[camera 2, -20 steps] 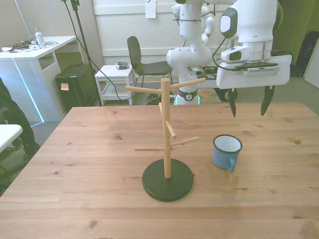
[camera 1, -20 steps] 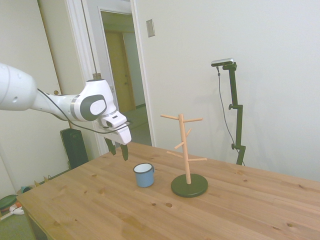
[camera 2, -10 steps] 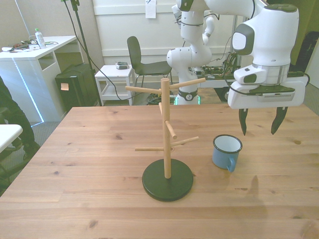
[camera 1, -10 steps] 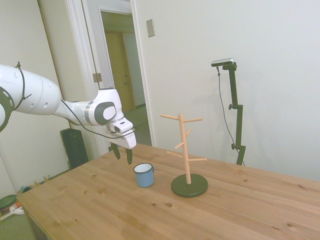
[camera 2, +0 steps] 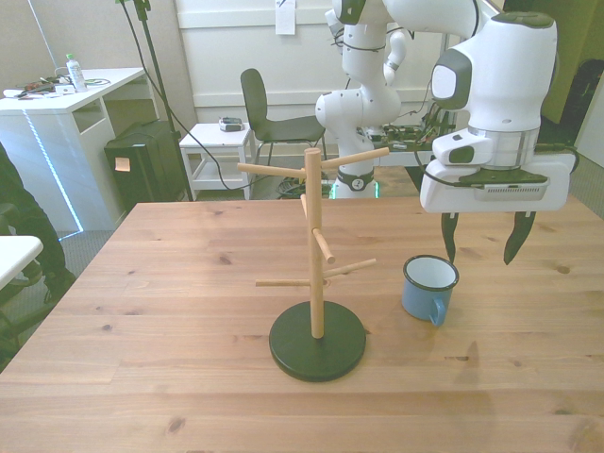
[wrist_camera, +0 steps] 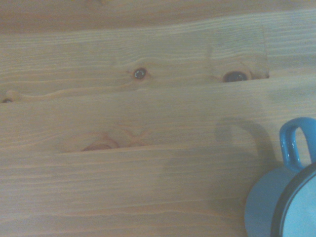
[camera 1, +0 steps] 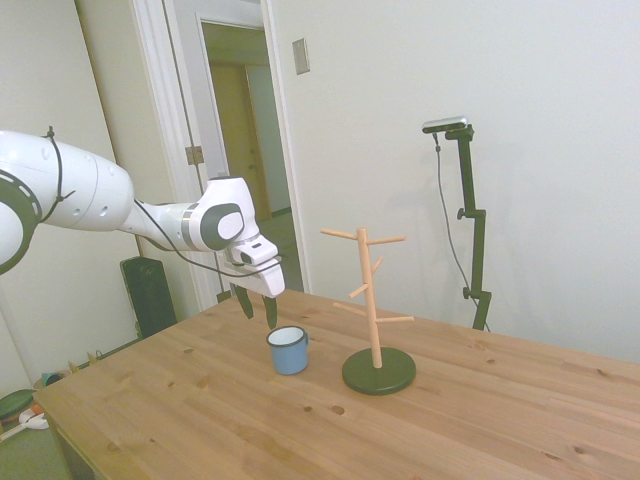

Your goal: Hang the mug

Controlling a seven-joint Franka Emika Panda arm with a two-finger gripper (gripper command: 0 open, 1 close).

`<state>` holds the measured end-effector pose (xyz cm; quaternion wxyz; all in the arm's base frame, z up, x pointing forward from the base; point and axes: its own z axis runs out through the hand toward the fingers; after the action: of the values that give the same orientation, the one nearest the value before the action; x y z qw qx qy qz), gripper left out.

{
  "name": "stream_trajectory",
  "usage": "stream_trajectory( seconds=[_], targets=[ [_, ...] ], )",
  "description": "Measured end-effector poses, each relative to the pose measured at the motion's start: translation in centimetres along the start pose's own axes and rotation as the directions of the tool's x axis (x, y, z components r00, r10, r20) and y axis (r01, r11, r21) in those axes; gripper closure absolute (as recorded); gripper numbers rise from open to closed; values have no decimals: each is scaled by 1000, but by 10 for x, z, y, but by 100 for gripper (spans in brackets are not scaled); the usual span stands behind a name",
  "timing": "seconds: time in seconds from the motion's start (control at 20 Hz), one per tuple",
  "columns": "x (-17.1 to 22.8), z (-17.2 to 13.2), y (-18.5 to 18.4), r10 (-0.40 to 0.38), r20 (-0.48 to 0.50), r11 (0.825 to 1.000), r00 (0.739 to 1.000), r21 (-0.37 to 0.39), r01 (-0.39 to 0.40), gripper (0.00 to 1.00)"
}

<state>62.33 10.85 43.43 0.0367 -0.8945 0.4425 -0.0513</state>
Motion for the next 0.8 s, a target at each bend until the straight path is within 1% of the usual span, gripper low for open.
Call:
stream_trajectory(
  seconds=[0.4,0.45,0.8],
  targets=[
    [2,28,0,1,17,999,1000,-39,0,0],
    [3,33,1,2,21,999,1000,-45,-1,100],
    [2,57,8,4,18,999,1000,-42,-3,100]
  ],
)
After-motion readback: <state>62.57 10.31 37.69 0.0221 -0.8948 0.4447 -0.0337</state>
